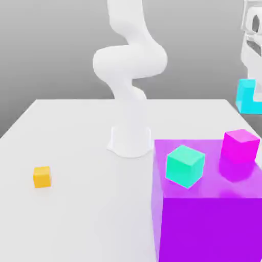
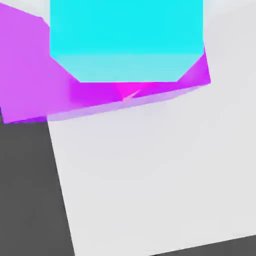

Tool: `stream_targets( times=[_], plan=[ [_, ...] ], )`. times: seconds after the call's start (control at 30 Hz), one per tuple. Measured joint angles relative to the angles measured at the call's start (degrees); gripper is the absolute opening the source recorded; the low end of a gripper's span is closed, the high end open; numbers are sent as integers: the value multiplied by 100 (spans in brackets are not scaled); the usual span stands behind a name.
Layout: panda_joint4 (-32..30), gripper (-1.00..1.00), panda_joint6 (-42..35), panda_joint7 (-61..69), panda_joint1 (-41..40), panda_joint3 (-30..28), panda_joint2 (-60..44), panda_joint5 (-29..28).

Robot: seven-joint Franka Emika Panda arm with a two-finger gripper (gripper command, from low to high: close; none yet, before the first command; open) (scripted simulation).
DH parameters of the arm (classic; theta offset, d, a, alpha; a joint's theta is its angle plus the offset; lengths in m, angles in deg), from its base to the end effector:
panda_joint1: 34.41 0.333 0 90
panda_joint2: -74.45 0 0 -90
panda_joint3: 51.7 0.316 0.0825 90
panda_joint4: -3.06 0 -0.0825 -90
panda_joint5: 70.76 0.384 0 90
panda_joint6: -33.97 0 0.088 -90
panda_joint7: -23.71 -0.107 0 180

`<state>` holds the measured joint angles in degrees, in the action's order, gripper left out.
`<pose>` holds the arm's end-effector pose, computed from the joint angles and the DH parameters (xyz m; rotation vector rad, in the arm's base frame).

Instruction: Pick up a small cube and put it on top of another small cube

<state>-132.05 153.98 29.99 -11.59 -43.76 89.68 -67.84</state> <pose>0.3926 0.2382 0.4318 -2.9863 -0.9503 0.0021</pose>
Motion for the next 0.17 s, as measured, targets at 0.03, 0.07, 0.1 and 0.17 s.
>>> stream_targets(
  times=[0.03, 0.07, 0.1, 0.17],
  plan=[
    [-155, -100, 229, -6, 2, 13, -80, -16],
    [-241, 100, 355, -7, 0, 23, -126, -23],
    [-241, 100, 355, -7, 0, 23, -126, -22],
    [-241, 100, 355, -7, 0, 23, -126, -23]
  ],
)
